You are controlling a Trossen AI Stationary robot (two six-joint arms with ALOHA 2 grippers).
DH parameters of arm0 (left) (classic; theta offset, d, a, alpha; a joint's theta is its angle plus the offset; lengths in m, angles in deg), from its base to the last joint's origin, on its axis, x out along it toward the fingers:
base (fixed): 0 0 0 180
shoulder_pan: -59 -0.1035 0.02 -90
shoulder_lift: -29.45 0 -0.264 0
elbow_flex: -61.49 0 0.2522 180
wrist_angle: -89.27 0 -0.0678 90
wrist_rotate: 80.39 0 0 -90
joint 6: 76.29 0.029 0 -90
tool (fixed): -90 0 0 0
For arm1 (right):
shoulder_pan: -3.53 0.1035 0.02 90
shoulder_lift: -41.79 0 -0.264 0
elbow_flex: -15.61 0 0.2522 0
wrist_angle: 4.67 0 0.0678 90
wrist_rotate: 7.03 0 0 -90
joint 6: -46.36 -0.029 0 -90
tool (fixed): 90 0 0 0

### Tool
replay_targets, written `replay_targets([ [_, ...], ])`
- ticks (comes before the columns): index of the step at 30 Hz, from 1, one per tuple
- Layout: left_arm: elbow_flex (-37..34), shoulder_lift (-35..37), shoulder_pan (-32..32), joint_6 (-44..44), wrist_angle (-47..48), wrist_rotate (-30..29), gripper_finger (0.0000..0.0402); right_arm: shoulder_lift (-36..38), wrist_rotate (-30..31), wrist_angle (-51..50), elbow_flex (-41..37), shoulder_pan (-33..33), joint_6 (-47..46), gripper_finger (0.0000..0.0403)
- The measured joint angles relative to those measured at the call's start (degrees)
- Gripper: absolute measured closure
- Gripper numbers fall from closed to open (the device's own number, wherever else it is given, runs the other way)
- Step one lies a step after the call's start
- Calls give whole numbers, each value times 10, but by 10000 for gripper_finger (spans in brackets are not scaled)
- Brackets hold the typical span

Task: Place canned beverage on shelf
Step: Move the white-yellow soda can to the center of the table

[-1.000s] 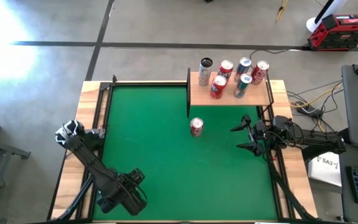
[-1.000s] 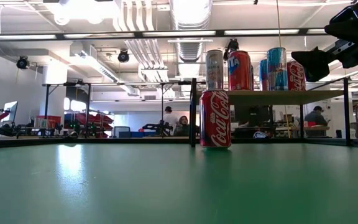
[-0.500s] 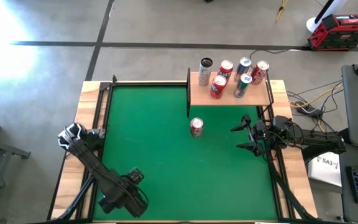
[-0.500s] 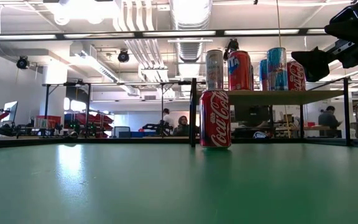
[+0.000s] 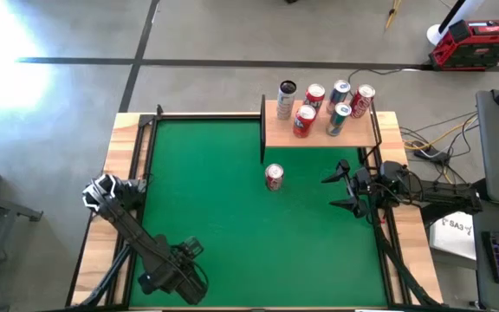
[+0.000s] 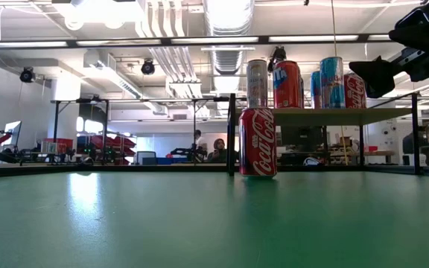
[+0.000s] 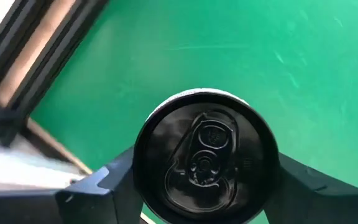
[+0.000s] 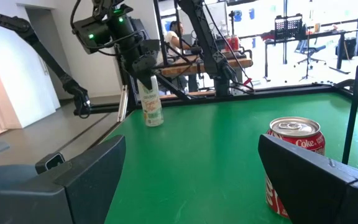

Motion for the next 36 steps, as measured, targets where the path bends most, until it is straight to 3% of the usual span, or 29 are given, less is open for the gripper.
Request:
replay_targets([
  [7, 17, 0, -31, 234, -2, -76, 174, 0, 0, 0, 0, 0, 0, 44],
  [16, 30, 0, -129, 491, -15, -108, 174, 0, 0, 0, 0, 0, 0, 44],
  [23, 30, 0, -169, 631, -58, -220, 174, 0, 0, 0, 0, 0, 0, 44],
  [36, 30, 0, -228, 971, -87, -212, 165, 0, 0, 0, 0, 0, 0, 44],
])
